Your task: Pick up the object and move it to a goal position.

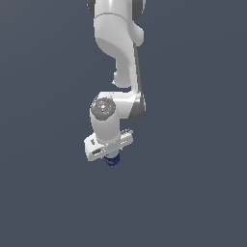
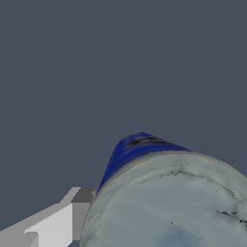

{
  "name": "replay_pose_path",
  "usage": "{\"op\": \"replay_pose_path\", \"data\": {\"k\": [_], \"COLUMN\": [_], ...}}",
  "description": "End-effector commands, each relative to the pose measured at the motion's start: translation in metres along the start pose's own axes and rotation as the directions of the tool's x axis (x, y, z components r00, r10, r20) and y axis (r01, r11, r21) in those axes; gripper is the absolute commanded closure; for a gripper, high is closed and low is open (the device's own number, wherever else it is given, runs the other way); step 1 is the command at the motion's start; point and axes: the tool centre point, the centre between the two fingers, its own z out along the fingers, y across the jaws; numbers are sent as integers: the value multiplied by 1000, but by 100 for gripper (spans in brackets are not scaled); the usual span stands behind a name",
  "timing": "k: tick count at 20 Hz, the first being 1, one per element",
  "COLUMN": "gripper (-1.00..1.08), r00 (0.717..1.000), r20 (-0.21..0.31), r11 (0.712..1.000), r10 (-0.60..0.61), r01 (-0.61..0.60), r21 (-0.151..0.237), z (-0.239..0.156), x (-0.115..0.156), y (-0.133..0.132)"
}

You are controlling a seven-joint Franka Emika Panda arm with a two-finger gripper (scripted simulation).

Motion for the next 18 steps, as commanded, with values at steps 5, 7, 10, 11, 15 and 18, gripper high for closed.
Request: {"op": "replay_pose_path", "data": {"k": [5, 7, 10, 11, 15, 18], "gripper": [108, 108, 108, 108, 108, 108], "r00": [1000, 1000, 1000, 1000, 1000, 1000], "r20": [-5, -5, -6, -6, -6, -6], "r11": [1000, 1000, 1000, 1000, 1000, 1000], "r10": [1, 1, 0, 0, 0, 0], "r01": [-1, -1, 0, 0, 0, 0], "r21": [-3, -3, -3, -3, -3, -3], "z": [-38, -55, -84, -94, -129, -148], "x": [-6, -10, -16, -18, -25, -28], "y": [13, 19, 28, 32, 44, 50]}}
